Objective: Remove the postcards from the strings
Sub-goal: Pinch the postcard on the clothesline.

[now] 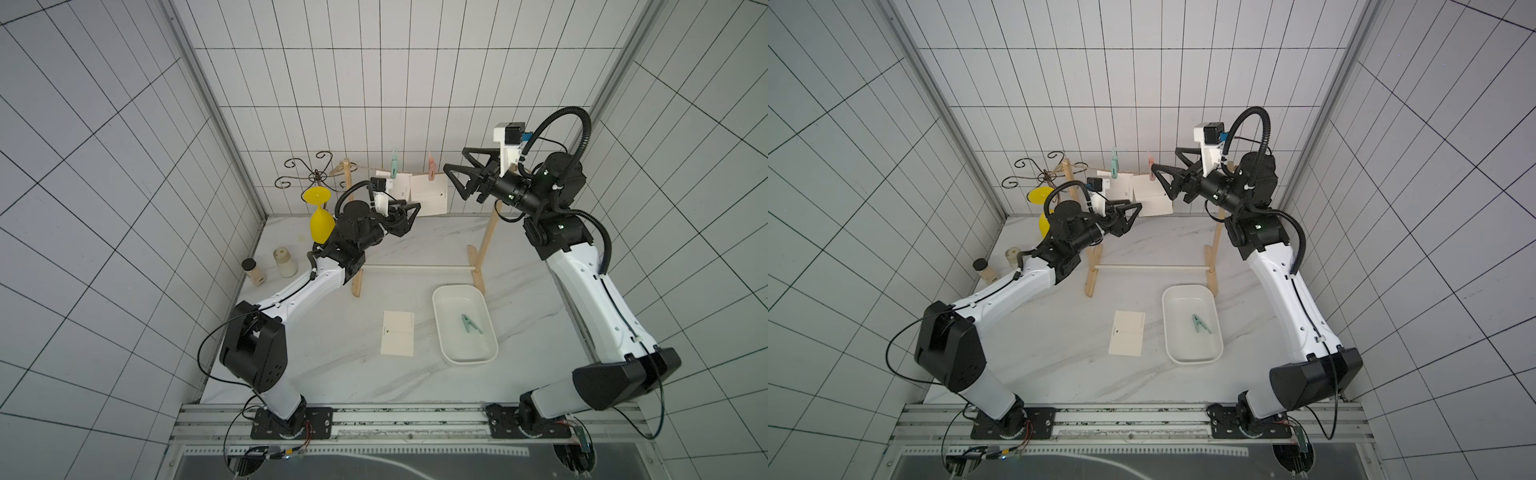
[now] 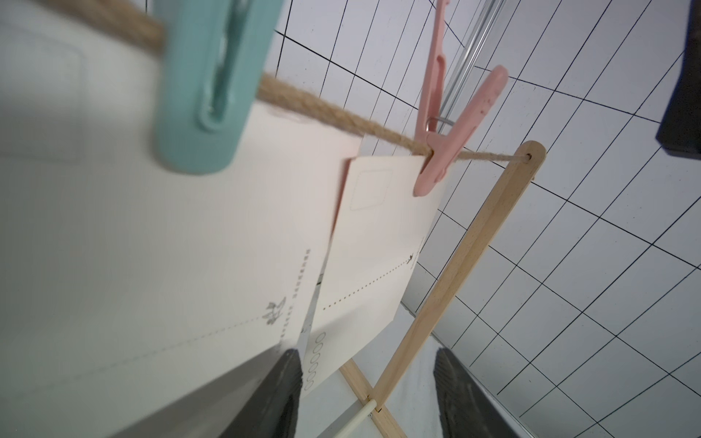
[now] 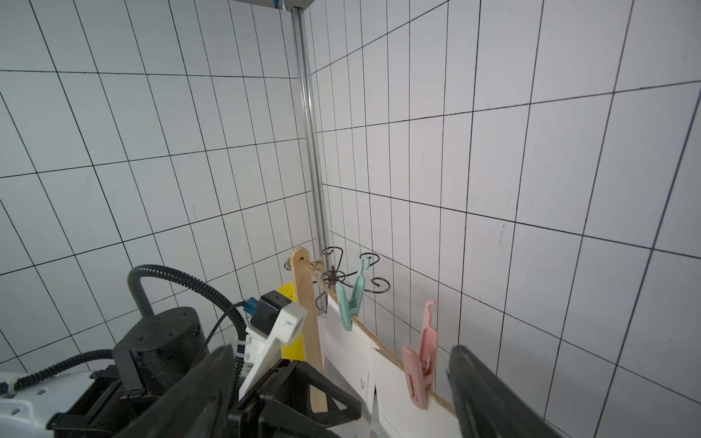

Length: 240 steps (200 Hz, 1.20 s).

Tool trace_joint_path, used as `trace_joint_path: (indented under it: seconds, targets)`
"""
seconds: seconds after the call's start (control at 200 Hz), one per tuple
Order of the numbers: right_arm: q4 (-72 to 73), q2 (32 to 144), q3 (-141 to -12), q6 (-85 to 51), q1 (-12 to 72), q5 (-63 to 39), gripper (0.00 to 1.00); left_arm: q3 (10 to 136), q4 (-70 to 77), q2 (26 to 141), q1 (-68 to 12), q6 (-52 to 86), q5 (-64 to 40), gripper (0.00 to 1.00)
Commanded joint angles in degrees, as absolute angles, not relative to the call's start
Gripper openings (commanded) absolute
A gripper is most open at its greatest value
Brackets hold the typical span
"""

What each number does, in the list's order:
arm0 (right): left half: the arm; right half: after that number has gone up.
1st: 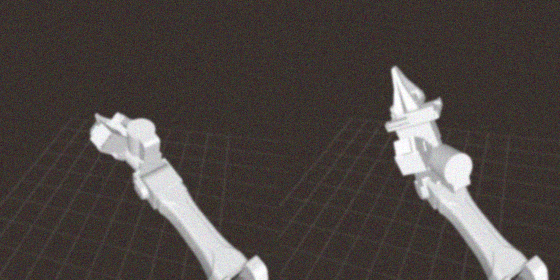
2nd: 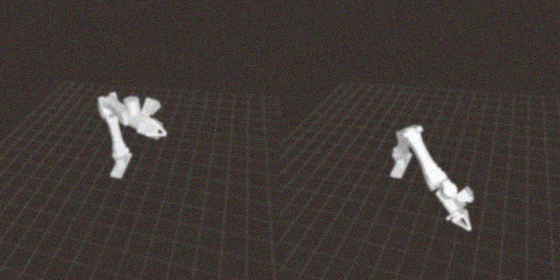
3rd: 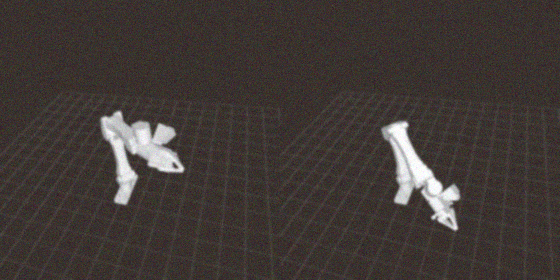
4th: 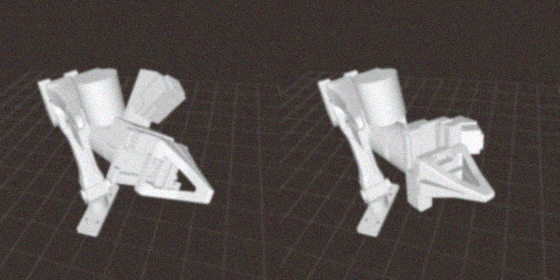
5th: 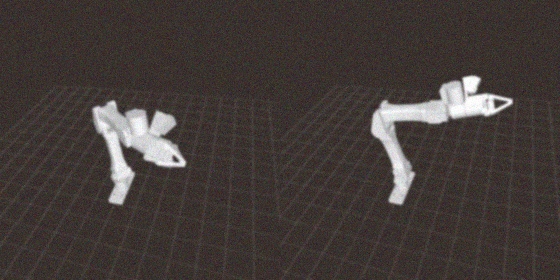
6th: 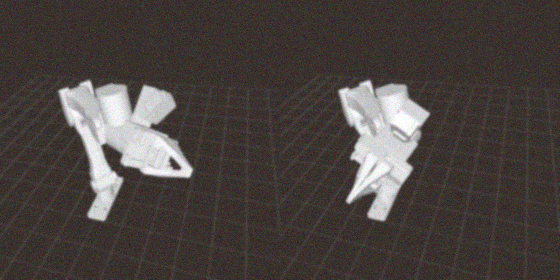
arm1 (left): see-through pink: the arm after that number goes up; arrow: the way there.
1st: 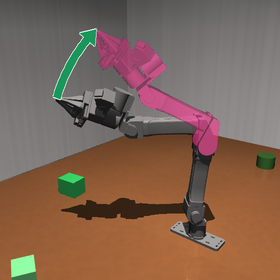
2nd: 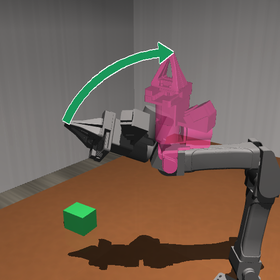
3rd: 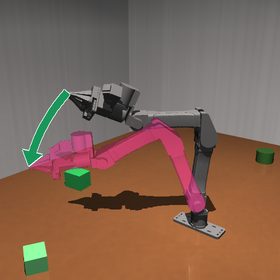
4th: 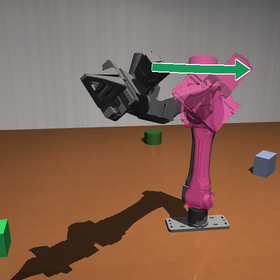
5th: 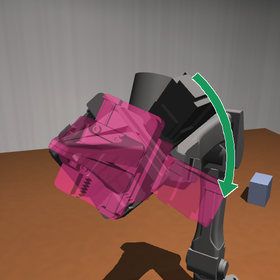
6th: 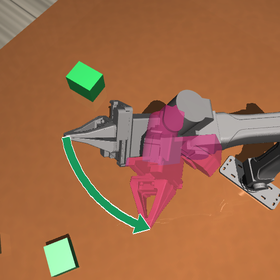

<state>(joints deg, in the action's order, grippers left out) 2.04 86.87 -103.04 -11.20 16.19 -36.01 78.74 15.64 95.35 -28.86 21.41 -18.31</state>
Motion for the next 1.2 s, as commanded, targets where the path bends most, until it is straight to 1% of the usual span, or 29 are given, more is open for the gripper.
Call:
trace_joint_path:
  seconds: [0.0, 0.38, 0.705, 1.035, 1.105, 1.195]
  targets:
    - [1.10, 89.00, -109.95, -10.24, 14.90, -38.69, 0.89, 81.83, 15.91, 97.80, -28.04, 20.83, -19.01, 0.56]
    - [0.79, 93.86, -116.19, -10.71, 12.57, -41.00, 0.88, 87.51, 17.67, 103.56, -27.33, 21.08, -23.28, 0.57]
    - [1.48, 94.72, -116.67, -11.40, 12.30, -41.91, 0.88, 87.36, 20.52, 104.74, -27.51, 21.88, -26.96, 0.57]
    - [1.87, 96.58, -118.95, -12.34, 12.22, -43.47, 0.88, 87.11, 22.57, 105.73, -29.04, 22.50, -28.56, 0.54]
    - [2.18, 97.56, -119.92, -12.86, 12.22, -43.99, 0.89, 87.01, 22.76, 105.73, -29.38, 22.50, -28.73, 0.52]
    - [2.45, 99.22, -121.55, -13.64, 12.22, -44.62, 0.88, 86.66, 22.94, 105.64, -29.70, 22.50, -28.74, 0.52]
